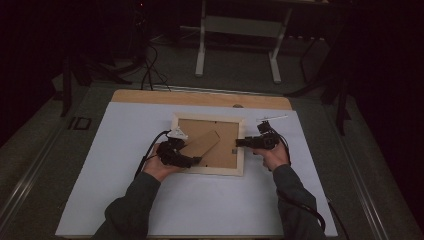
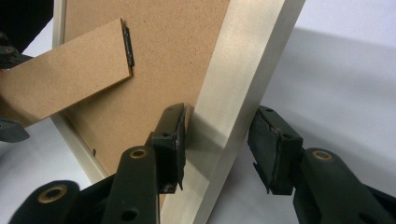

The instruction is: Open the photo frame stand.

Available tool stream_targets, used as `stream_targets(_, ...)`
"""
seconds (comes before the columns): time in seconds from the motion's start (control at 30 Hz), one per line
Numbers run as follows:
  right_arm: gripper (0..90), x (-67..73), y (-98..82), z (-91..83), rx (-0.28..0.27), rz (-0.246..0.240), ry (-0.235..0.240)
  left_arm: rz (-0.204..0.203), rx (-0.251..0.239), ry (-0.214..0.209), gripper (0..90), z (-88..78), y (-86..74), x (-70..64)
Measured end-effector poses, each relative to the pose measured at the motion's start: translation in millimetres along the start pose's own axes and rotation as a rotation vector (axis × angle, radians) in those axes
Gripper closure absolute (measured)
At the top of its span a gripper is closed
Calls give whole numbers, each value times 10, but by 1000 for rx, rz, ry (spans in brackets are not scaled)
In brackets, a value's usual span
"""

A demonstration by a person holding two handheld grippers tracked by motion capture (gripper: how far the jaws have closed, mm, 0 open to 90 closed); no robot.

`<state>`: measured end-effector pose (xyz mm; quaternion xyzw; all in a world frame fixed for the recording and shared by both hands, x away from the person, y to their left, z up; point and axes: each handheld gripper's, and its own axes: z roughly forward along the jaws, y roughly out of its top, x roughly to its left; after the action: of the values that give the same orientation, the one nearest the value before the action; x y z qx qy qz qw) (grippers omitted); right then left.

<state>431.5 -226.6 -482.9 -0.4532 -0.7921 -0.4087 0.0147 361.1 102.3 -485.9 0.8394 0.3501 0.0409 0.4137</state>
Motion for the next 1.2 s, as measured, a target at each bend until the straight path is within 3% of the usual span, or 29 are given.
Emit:
stream_targets(0.2, 564, 21, -8, -12, -10, -13, -6, 33, 72, 43, 424, 48, 2, -33)
stream_targets(0.3, 563, 46, -8, -23, -14, -28, -18, 26, 86, 37, 457, 48, 8, -24)
stream_targets(0.4, 563, 66, -10, -31, -19, -40, -26, 45, 98, 38, 472, 41, 15, -38)
stream_targets(1.2, 569, 104, -9, -86, -55, -69, -77, 118, 90, 99, 483, 83, 67, -115)
